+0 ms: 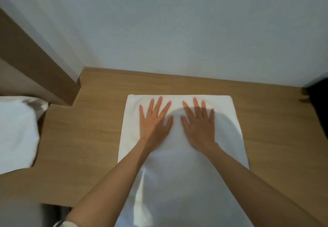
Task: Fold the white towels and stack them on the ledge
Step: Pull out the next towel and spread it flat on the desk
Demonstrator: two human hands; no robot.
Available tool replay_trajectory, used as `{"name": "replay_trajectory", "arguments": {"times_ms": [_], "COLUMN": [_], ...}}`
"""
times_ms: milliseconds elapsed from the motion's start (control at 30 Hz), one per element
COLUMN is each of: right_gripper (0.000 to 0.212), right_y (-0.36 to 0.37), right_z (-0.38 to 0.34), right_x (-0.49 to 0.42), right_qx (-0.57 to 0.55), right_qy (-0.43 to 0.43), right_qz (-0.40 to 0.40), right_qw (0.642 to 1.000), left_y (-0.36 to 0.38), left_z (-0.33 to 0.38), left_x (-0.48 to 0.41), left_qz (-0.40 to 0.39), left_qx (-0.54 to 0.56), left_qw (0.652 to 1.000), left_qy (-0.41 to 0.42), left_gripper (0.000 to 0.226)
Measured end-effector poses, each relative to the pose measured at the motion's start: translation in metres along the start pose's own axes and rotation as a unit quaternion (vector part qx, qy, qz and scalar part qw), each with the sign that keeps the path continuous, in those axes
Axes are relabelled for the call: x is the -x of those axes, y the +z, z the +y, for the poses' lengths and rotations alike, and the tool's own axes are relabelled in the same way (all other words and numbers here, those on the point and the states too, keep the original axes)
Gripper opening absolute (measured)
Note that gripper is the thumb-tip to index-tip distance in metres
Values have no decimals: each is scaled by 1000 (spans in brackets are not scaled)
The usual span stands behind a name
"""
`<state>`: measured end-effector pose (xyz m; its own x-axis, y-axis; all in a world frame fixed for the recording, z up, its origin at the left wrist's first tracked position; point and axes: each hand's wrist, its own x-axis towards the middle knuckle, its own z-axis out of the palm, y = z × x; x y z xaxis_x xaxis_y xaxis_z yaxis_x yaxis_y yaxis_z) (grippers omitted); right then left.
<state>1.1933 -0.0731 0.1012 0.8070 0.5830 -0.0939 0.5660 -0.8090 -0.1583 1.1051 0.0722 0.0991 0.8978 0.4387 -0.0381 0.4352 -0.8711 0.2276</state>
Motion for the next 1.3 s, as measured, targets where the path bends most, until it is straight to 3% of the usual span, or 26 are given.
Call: {"name": "replay_trajectory", "arguments": {"times_ms": [300,467,567,733,900,1100,1300], "right_gripper": [57,63,63,59,55,52,54], "right_y": [-17,-21,-26,-20,4,-1,-7], "right_z": [69,81,70,5,-26,32,72], "right_x": [-4,-4,-5,17,47,58,66], "right_qx": [-52,-74,-37,-27,-37,-37,-27], "right_qy": [157,171,195,64,61,83,87], "right_qz": [64,39,30,37,-13,27,24], "right_qw": [984,982,980,997,997,995,996], "left_y": [2,-1,-7,-8,13,3,-2], "left_z": [-15,-14,-14,24,43,-11,-22], "left_x": [-9,-13,-14,20,52,49,47], "left_qz": [37,39,36,46,28,61,35], "left_qx": [6,42,82,158,86,38,32], "left_qw": [988,983,981,984,996,995,991], "left_qy": [-152,-173,-175,-63,-16,-69,-128], "left_gripper": [67,82,81,67,59,57,61]}}
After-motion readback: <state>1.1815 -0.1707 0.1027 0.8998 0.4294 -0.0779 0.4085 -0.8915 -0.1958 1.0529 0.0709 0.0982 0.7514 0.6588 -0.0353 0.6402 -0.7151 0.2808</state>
